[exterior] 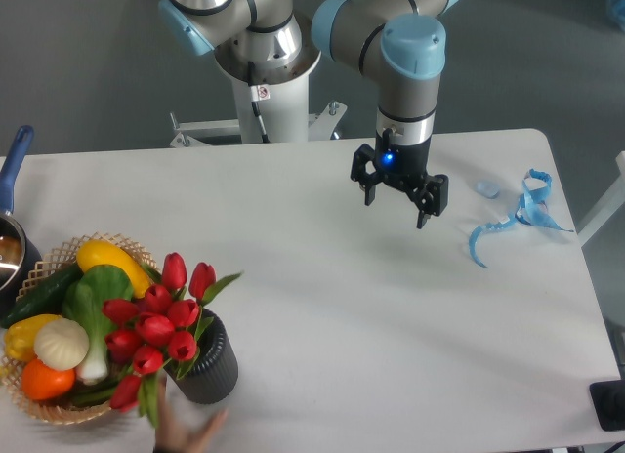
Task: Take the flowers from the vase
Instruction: 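Open the gripper and start moving toward the red tulips, then move the open gripper down to the tulip stems above the black vase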
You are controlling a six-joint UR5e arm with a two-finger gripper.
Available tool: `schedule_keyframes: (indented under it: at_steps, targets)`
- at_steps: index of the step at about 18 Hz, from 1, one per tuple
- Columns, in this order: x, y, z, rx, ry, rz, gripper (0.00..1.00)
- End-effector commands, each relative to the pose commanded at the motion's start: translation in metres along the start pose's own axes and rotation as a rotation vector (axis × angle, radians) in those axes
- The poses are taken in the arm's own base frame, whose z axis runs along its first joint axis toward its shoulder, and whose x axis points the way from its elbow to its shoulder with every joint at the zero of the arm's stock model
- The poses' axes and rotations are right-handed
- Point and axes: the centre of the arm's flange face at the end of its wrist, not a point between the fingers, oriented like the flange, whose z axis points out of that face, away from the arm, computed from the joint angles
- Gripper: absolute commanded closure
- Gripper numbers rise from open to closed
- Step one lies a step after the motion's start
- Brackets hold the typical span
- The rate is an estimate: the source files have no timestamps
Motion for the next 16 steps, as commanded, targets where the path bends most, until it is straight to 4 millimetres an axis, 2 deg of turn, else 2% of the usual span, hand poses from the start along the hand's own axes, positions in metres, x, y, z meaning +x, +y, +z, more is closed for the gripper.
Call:
schedule_keyframes:
  at_steps: [3,8,12,16]
  targets:
    - [0.000,-0.001,0.002,0.002,-0.001,0.003,0.00]
    - [0.008,-0.013,0.007,0.041,0.013,-0.011,0.00]
    - [0.011,-0.030,0.009,0.225,0.065,-0.044,0.00]
    - [0.014,-0.047,0.003,0.382,0.108,-0.069,0.00]
